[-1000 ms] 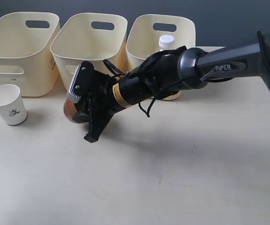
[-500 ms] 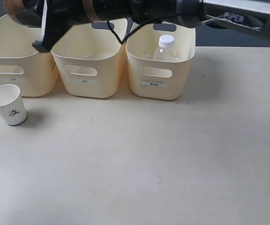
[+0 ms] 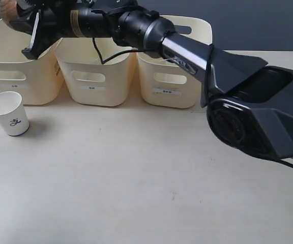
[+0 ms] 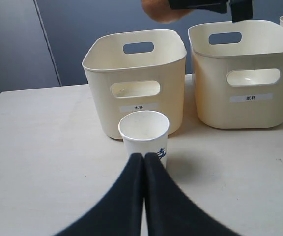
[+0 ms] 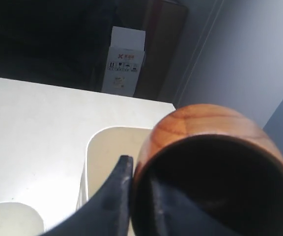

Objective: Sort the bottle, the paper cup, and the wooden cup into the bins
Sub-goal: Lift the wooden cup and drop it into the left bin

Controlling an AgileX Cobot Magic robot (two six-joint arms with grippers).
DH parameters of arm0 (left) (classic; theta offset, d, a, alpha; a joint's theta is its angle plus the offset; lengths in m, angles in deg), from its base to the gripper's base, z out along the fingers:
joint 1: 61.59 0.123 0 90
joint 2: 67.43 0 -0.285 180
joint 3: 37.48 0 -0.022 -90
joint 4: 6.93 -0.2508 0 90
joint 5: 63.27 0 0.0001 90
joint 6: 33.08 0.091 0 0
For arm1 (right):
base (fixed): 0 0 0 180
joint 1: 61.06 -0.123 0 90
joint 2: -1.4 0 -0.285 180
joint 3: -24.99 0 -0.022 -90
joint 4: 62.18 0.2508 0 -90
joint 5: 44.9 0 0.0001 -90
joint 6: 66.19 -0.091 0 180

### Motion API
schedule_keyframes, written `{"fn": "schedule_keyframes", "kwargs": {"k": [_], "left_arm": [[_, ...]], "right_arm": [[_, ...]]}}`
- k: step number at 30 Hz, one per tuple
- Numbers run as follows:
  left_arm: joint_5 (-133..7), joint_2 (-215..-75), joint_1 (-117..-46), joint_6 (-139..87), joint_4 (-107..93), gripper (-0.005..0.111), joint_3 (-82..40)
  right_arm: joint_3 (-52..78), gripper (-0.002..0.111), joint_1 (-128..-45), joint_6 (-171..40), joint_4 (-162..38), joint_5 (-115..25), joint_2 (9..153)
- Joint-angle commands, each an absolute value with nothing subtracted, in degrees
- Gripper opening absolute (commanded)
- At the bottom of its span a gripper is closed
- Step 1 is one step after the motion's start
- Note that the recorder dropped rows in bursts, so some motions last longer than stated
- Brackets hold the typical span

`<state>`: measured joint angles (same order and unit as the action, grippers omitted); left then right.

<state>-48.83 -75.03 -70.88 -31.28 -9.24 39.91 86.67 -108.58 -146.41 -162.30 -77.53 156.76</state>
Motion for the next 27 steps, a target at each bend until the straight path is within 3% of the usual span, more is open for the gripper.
{"fn": "schedule_keyframes", "kwargs": {"k": [1,14,19,27], "left_arm": [[-49.59,-75.22,-70.91,-31.45,-9.29,0.000,39.74],[-49.59,-75.22,-70.91,-31.45,-9.29,0.000,39.74],[-49.59,-75.22,-70.91,-31.45,-9.29,0.000,39.74],[-49.59,-75.22,-70.91,-31.45,-9.29,0.000,39.74]], "right_arm": [[87.83,-0.001,-108.37,-146.92,-162.12,-76.57,158.65],[87.83,0.000,-108.37,-147.22,-162.12,-74.84,160.94],[87.83,0.020,-108.47,-147.22,-162.12,-74.84,161.77],[88.20,0.023,-108.47,-146.96,-162.12,-76.95,161.45]]}}
